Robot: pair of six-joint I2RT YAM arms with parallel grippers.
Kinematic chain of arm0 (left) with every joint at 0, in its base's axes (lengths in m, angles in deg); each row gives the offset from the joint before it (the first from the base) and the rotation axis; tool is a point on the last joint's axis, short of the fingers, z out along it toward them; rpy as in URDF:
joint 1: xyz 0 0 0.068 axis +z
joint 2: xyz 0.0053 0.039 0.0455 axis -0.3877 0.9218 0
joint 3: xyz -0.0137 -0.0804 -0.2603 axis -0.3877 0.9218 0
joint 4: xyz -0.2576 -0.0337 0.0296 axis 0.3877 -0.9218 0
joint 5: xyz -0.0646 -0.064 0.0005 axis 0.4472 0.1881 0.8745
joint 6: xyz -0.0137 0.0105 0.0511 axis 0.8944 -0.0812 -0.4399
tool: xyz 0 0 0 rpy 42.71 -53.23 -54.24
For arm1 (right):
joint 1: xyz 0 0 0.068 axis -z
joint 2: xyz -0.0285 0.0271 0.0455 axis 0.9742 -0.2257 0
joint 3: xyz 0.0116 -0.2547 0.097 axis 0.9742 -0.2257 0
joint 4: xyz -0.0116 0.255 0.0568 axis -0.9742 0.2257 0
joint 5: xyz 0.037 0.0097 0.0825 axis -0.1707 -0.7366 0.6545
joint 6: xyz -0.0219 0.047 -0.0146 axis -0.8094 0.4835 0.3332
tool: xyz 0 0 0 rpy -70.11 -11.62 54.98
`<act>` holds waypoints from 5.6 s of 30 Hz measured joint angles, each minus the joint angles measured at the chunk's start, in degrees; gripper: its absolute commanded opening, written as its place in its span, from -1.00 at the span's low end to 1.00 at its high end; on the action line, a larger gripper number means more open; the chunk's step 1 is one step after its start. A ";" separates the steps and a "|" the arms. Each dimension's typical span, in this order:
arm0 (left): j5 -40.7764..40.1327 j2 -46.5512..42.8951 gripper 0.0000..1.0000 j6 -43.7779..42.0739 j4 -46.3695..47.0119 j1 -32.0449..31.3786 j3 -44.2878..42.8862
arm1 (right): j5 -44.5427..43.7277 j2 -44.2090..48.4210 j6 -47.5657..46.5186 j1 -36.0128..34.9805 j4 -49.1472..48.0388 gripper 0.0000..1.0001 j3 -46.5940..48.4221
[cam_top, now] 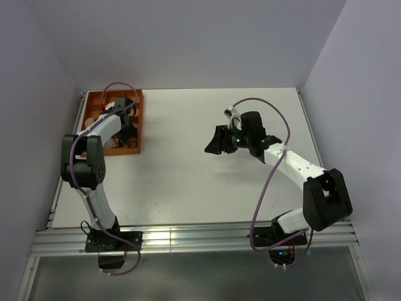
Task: Roll the socks
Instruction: Place the sock in the storage box.
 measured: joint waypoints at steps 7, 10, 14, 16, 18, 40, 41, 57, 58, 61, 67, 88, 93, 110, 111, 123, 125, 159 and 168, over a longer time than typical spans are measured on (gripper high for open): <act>6.47 4.44 -0.99 -4.09 -5.20 2.43 -5.57 | 0.11 -0.04 0.02 0.00 -0.02 0.39 0.00; 9.44 6.16 -0.99 -6.14 -7.58 3.48 -8.00 | 0.20 -0.07 0.02 0.00 -0.04 0.39 0.00; 12.87 7.23 -0.99 -8.39 -9.09 4.81 -9.57 | 0.28 -0.15 0.04 0.00 -0.20 0.39 -0.11; 14.21 7.58 -0.99 -8.98 -9.53 5.27 -10.05 | 0.46 -0.35 0.07 0.00 -0.46 0.39 -0.28; 14.97 7.69 -0.99 -9.46 -9.62 5.49 -10.14 | 0.46 -0.61 0.07 0.00 -0.55 0.39 -0.35; 16.83 7.50 -0.15 -11.13 -10.25 6.49 -10.58 | 1.14 -1.05 0.46 0.00 -1.29 0.39 -0.63; 16.81 7.10 -0.16 -10.93 -9.88 6.49 -10.16 | 1.18 -1.07 0.46 0.00 -1.29 0.39 -0.63; 16.20 2.54 0.16 -9.20 -11.56 6.58 -9.51 | 1.33 -1.20 0.48 0.00 -1.29 0.39 -0.63; 15.96 1.97 0.15 -9.07 -11.56 6.58 -9.49 | 1.33 -1.20 0.46 0.00 -1.29 0.39 -0.63; 15.06 0.35 0.05 -8.70 -11.47 6.56 -9.31 | 1.36 -1.20 0.48 0.00 -1.29 0.39 -0.63; 12.35 -2.12 -0.04 -7.67 -10.03 6.38 -8.02 | 1.38 -1.20 0.46 0.00 -1.27 0.39 -0.63; 13.22 1.29 -0.32 -6.45 -2.38 6.36 -3.82 | 1.51 -1.22 0.46 0.00 -1.27 0.38 -0.63; 14.62 2.93 -0.35 -7.28 -3.48 6.56 -5.25 | 1.49 -1.22 0.46 0.00 -1.22 0.38 -0.63; 20.39 7.82 -0.24 -13.22 -9.66 8.48 -10.91 | 1.42 -1.22 0.44 0.00 -0.90 0.38 -0.63; 20.48 8.09 -0.25 -13.57 -10.12 8.50 -11.34 | 1.40 -1.22 0.42 0.00 -0.85 0.38 -0.63; 19.69 6.64 -0.31 -14.56 -7.74 8.20 -8.66 | 0.83 -1.18 0.39 0.00 -0.04 0.38 -0.63; 18.97 6.25 -0.30 -14.49 -7.06 7.85 -8.00 | 0.83 -1.18 0.39 0.00 -0.02 0.38 -0.63; 14.16 -8.39 0.58 -11.39 -8.90 5.99 -1.18 | -3.50 4.55 -1.27 0.00 6.08 0.38 0.37; 13.25 -20.22 0.72 -10.36 -3.85 5.99 3.06 | -10.97 10.23 -2.21 0.00 10.05 0.40 1.20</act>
